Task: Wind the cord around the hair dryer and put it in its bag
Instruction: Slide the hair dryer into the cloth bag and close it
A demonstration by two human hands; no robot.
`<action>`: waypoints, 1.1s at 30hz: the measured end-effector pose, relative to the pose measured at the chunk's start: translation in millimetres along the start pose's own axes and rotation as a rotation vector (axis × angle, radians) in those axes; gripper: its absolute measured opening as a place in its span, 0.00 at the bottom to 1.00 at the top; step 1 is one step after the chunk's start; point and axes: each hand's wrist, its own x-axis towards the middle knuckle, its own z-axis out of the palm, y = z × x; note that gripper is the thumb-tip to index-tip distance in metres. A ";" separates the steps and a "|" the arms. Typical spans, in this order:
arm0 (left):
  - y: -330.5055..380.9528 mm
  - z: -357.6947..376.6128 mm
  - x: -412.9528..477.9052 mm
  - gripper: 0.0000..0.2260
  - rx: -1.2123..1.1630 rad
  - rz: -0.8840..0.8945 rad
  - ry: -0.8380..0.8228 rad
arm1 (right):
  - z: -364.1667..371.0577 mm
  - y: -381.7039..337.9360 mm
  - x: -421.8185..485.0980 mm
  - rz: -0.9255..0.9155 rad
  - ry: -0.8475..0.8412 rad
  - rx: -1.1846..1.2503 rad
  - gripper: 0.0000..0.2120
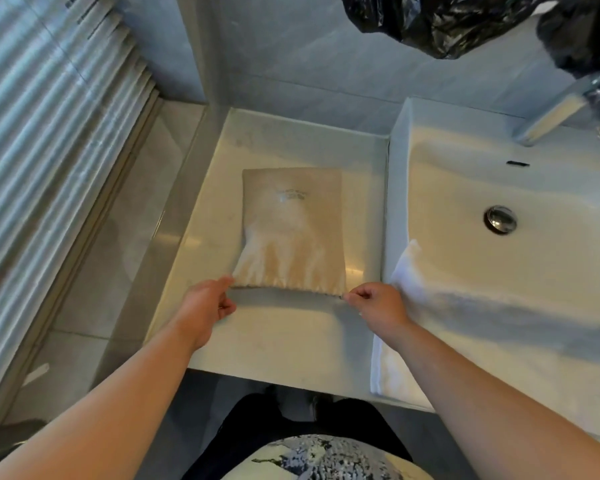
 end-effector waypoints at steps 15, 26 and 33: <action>11.4 -31.1 25.8 0.08 -0.212 0.097 0.419 | -13.1 35.5 -30.4 0.098 0.328 -0.358 0.21; 21.0 -32.4 21.1 0.15 0.988 0.524 0.102 | 7.7 38.6 -55.1 -0.102 0.261 -0.556 0.14; 78.0 23.8 40.0 0.23 1.026 0.767 -0.044 | 71.9 -35.0 -37.9 0.244 -0.047 0.244 0.15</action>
